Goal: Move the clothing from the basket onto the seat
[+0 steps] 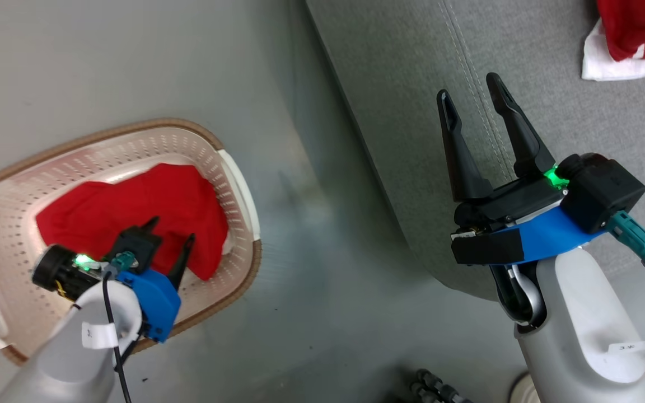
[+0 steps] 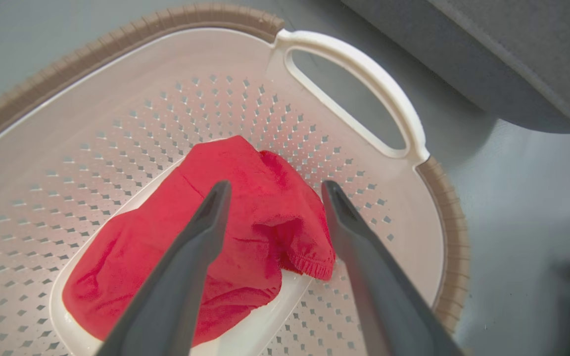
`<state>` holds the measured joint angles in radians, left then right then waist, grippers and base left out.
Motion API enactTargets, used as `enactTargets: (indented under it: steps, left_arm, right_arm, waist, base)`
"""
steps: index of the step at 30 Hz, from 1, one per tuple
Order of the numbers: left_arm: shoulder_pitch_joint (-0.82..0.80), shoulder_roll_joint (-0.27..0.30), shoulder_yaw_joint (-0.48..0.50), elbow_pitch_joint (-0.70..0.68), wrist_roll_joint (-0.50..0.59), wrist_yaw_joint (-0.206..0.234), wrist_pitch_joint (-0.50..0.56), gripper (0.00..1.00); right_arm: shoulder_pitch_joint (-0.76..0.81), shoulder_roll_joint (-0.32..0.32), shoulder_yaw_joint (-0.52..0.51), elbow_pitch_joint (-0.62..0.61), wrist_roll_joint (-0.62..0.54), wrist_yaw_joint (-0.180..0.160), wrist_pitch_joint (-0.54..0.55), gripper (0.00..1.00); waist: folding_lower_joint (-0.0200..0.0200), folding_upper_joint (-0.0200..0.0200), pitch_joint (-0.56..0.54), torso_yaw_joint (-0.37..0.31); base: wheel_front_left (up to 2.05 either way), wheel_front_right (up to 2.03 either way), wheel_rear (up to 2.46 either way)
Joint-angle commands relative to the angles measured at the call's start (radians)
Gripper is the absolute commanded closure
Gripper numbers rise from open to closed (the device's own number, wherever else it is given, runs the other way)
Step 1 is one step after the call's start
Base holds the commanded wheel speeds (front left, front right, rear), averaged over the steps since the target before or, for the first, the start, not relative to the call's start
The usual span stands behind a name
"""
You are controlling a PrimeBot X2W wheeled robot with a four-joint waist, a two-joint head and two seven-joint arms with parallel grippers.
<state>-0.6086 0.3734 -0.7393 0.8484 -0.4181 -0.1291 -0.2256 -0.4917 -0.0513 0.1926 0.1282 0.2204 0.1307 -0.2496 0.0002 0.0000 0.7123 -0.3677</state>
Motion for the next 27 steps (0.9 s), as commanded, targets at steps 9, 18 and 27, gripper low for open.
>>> enactTargets:
  steps: [9, 18, 27]
  left_arm:
    - [-0.121, 0.08, -0.142, 0.09, -0.005, -0.002, 0.064, 0.0]
    - [-0.231, 0.073, -0.23, 0.197, 0.059, 0.0, 0.11, 0.0]
    - [-0.29, 0.046, -0.295, 0.283, 0.095, -0.001, 0.163, 0.0]
  right_arm:
    - [-0.053, 0.001, 0.037, -0.011, 0.058, 0.0, -0.016, 0.0]
    - [-0.022, 0.001, 0.033, -0.062, 0.071, 0.0, -0.016, 0.0]
    - [-0.002, 0.001, 0.043, -0.079, 0.08, 0.0, -0.016, 0.0]
  waist:
    - [-0.0002, 0.0, 0.12, -0.09]
    - [-0.0002, 0.0, 0.164, -0.087]
    - [-0.0002, 0.0, 0.187, -0.075]
  base:
    - [0.0, 0.0, 0.0]
    - [0.0, 0.0, 0.0]
    - [0.0, 0.0, 0.0]
